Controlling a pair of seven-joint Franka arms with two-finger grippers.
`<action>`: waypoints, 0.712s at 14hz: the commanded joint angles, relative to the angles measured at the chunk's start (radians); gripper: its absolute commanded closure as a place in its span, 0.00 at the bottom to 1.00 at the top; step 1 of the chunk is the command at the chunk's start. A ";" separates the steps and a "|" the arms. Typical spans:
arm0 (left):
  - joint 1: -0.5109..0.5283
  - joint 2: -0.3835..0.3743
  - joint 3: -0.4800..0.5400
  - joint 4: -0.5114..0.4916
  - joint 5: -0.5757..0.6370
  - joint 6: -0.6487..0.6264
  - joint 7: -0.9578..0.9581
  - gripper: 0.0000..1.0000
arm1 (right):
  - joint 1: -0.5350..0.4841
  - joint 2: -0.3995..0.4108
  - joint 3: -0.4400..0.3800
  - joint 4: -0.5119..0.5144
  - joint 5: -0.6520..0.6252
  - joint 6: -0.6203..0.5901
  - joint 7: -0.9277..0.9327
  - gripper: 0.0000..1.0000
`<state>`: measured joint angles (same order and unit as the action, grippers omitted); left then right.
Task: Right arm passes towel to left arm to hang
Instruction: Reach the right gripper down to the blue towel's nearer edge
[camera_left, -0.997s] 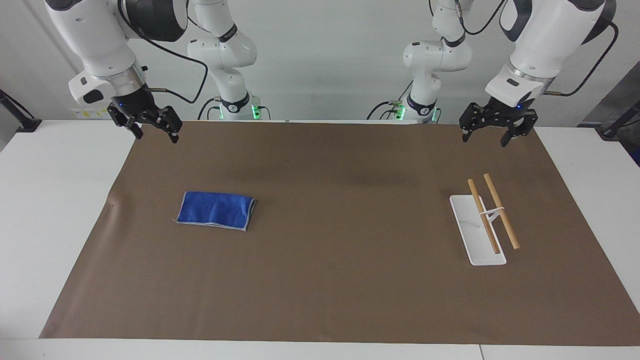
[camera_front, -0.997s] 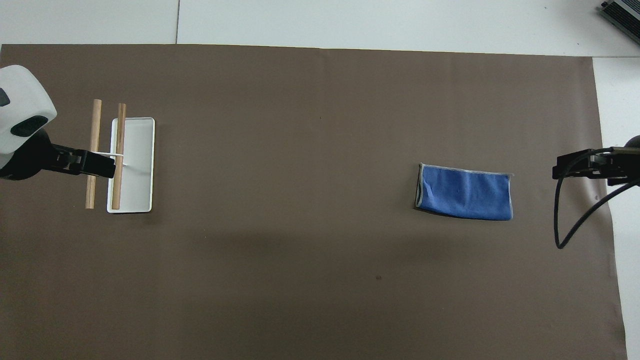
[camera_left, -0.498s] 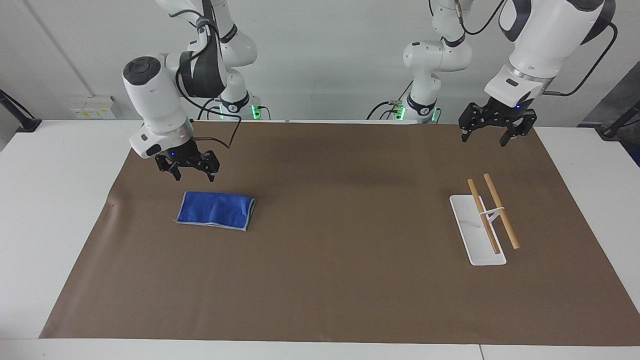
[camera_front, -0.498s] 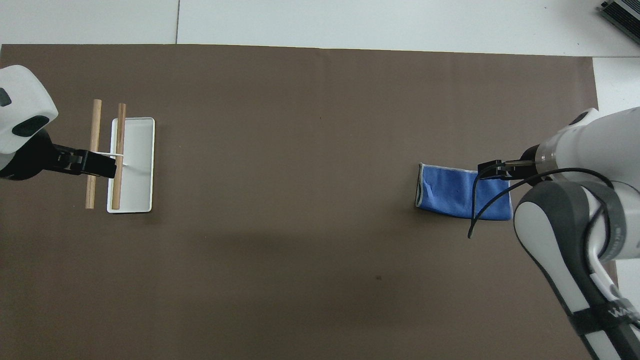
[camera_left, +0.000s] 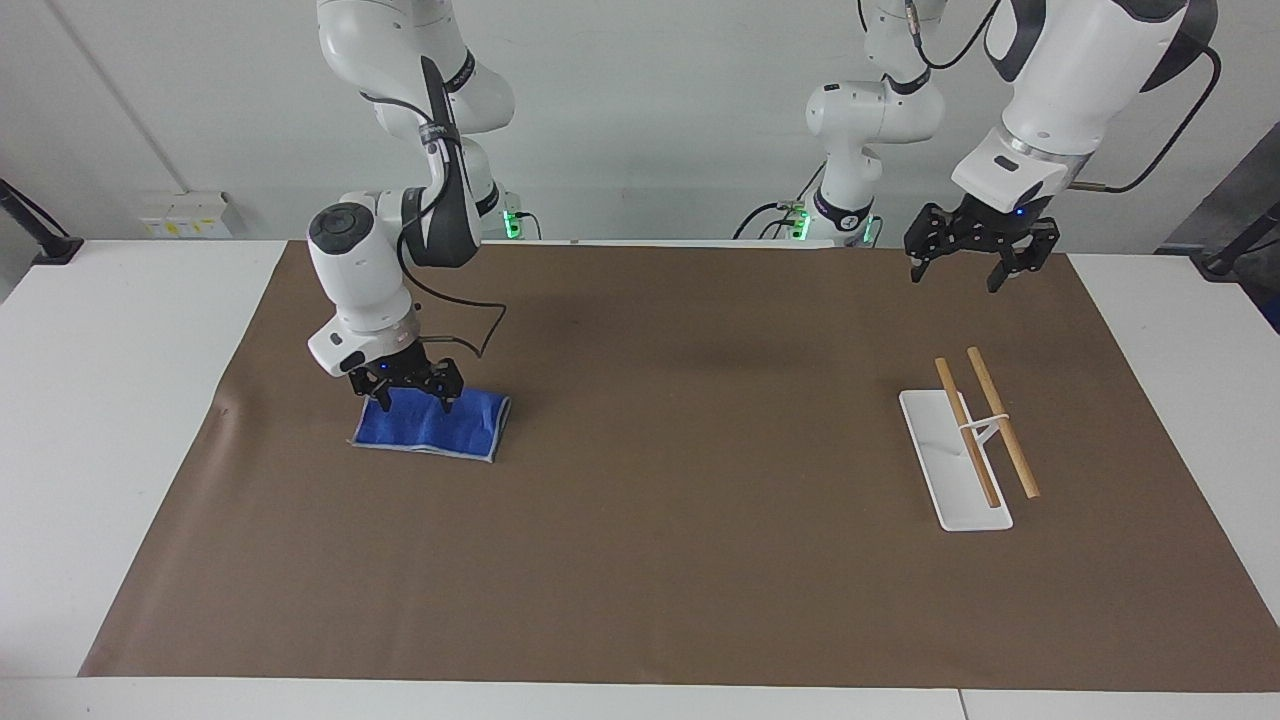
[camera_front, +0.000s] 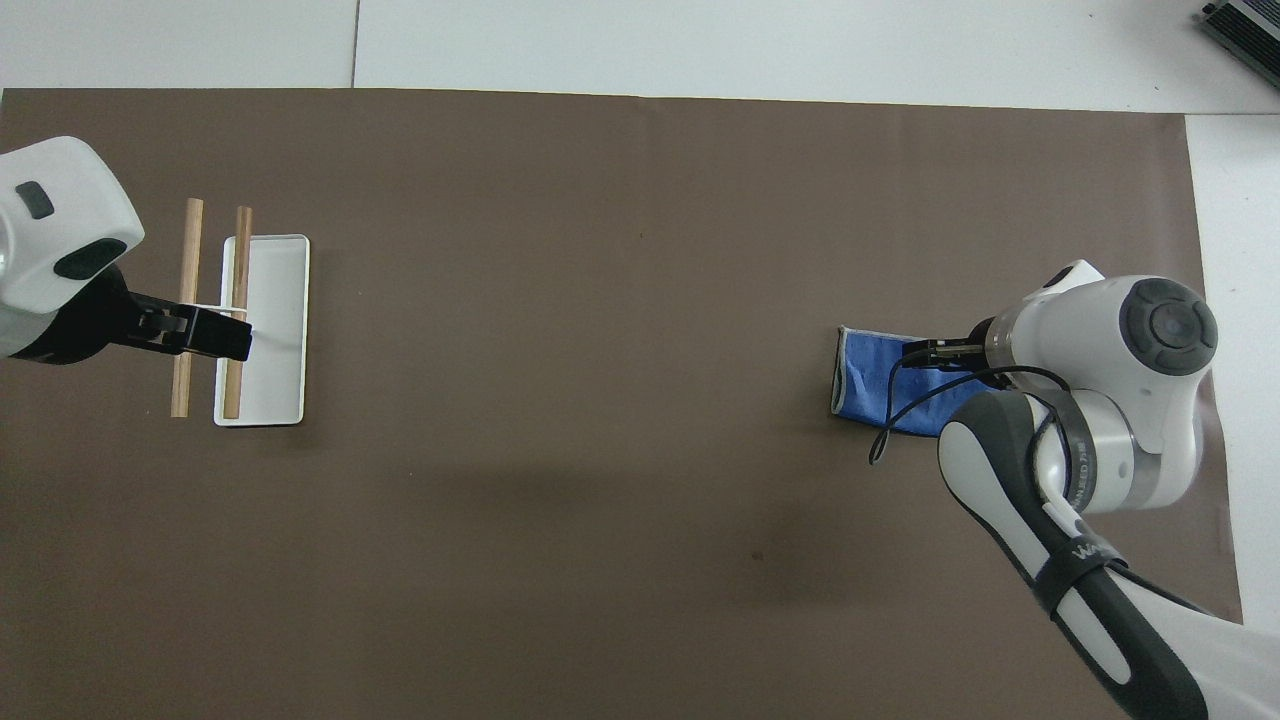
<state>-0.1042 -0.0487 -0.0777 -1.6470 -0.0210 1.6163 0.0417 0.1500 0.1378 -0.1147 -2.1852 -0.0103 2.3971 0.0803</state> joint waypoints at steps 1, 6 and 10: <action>-0.011 -0.028 0.010 -0.031 -0.005 0.007 -0.011 0.00 | -0.013 -0.009 0.004 -0.050 0.010 0.051 -0.019 0.00; -0.009 -0.028 0.010 -0.033 -0.005 0.007 -0.011 0.00 | -0.012 0.025 0.004 -0.099 0.067 0.141 -0.020 0.00; -0.011 -0.030 0.010 -0.031 -0.005 0.004 -0.040 0.00 | -0.006 0.028 0.004 -0.126 0.067 0.188 -0.021 0.00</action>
<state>-0.1042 -0.0491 -0.0767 -1.6477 -0.0210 1.6163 0.0231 0.1501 0.1719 -0.1157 -2.2929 0.0354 2.5593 0.0803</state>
